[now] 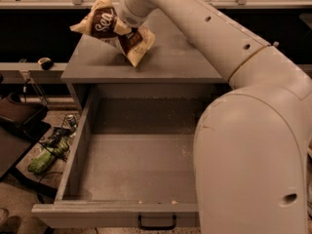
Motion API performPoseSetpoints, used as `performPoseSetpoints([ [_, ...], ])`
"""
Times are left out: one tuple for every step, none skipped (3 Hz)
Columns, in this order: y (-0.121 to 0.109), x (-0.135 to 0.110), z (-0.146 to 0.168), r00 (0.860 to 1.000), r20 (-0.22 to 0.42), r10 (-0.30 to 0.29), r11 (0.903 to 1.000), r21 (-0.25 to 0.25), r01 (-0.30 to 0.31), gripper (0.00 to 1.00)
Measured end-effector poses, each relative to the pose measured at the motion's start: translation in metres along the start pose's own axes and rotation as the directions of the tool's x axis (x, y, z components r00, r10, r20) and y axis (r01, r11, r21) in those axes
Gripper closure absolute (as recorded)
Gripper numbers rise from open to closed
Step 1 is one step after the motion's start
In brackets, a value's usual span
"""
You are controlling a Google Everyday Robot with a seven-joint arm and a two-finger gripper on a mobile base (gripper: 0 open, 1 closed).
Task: Pick brown chip bag from top drawer and place on counter
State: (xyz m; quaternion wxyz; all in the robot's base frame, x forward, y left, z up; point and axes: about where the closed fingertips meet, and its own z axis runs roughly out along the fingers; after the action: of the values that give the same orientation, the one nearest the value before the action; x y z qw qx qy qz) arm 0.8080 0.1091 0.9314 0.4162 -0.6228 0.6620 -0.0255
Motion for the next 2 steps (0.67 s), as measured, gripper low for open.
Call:
performPoseSetpoints([
  [0.0000,0.0000,0.0000,1.000,0.000,0.000,1.0000,0.000,0.000,0.50],
  [0.0000,0.0000,0.0001,1.000,0.000,0.000,1.0000,0.000,0.000,0.26],
])
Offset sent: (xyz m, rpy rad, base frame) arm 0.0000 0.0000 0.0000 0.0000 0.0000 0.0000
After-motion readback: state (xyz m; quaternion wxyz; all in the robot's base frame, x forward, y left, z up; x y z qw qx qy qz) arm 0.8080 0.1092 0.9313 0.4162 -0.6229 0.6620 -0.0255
